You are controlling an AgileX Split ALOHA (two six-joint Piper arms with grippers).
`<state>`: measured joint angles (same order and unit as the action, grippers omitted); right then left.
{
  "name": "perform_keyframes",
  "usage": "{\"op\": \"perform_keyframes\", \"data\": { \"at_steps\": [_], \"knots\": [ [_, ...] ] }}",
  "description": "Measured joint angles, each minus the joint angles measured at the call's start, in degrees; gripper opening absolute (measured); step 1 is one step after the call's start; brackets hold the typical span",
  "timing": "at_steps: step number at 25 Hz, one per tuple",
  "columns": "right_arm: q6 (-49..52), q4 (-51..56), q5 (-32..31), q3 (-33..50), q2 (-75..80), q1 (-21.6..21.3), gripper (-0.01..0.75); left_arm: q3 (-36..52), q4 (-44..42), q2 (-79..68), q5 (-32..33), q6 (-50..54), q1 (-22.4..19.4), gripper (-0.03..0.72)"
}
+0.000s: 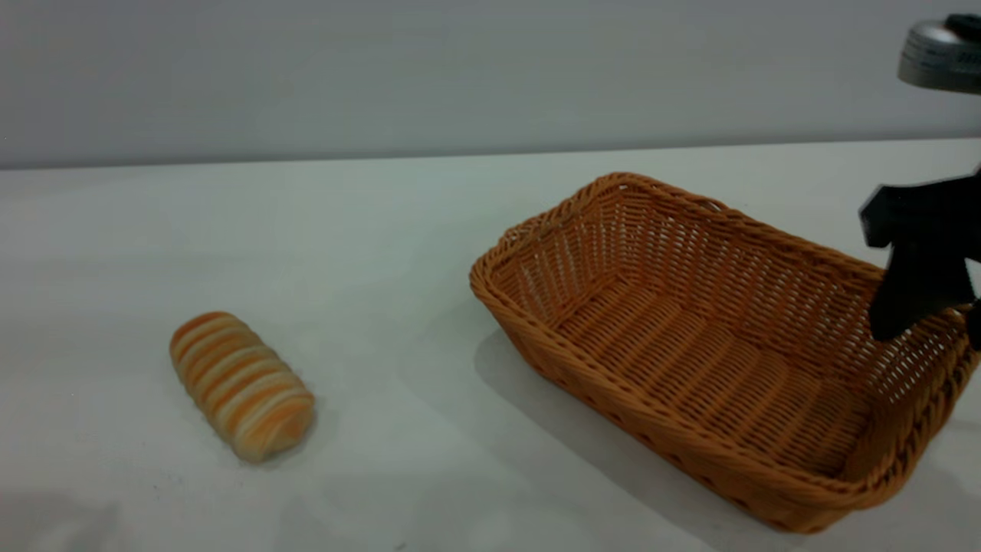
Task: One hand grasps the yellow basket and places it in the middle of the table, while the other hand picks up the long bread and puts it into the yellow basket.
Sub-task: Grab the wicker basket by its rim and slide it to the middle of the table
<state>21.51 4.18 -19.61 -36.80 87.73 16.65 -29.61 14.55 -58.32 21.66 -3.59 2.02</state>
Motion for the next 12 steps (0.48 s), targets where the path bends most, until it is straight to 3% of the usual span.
{"op": "perform_keyframes", "data": {
  "at_steps": [5, 12],
  "knots": [
    [3.6, -0.9, -1.2, -1.4, 2.8, -1.0, 0.509, 0.0, 0.0, 0.0, 0.0, 0.0, 0.0, 0.552],
    [6.3, -2.0, -3.9, -1.5, 3.6, -6.9, 0.509, 0.0, 0.0, 0.0, 0.1, -0.1, 0.0, 0.552]
  ]
}}
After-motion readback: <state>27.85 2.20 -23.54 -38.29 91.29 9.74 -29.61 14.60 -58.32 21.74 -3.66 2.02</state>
